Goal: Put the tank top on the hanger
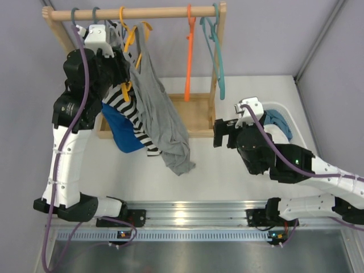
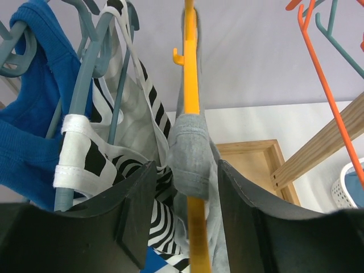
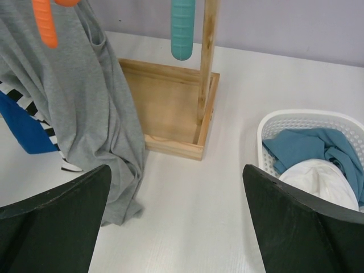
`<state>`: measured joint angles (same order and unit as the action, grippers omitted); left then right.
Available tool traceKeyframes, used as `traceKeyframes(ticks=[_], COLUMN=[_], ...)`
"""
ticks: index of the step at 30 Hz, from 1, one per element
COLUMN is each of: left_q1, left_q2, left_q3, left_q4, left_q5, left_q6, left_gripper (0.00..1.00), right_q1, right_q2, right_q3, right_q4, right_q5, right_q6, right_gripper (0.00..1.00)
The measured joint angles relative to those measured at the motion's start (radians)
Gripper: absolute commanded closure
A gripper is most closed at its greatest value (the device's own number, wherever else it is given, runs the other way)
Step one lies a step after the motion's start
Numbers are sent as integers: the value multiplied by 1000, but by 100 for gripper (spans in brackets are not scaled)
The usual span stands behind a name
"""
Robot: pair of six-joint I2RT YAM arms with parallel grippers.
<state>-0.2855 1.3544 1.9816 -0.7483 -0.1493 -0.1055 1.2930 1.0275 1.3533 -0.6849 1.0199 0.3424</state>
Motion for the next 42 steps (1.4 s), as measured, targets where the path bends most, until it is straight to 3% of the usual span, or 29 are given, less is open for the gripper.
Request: traceKeyframes(ticks=[7, 14, 19, 24, 29, 40, 42], left_q1=[1, 1, -17, -132, -312, -510, -536], left_q2=[-31, -63, -72, -89, -127, -451, -474], left_q3=[43, 160, 128, -43, -288, -966, -1022], left_q4=[-4, 4, 36, 71, 112, 257, 274], left_q5=[46, 200, 303, 286, 174, 38, 32], left_q6=[-13, -45, -91, -107, -114, -296, -323], left_gripper=[47, 48, 49, 49, 49, 48, 48], right_q1=[0, 0, -1, -6, -11, -21, -21], right_q2=[2, 2, 1, 0, -13, -68, -88], right_q3=[-13, -57, -78, -98, -145, -329, -375], right_q4=[3, 3, 3, 2, 5, 56, 80], right_q5=[-33, -75, -102, -131, -169, -265, -275], right_q6=[11, 37, 59, 81, 108, 204, 230], right_gripper=[0, 0, 0, 0, 0, 0, 0])
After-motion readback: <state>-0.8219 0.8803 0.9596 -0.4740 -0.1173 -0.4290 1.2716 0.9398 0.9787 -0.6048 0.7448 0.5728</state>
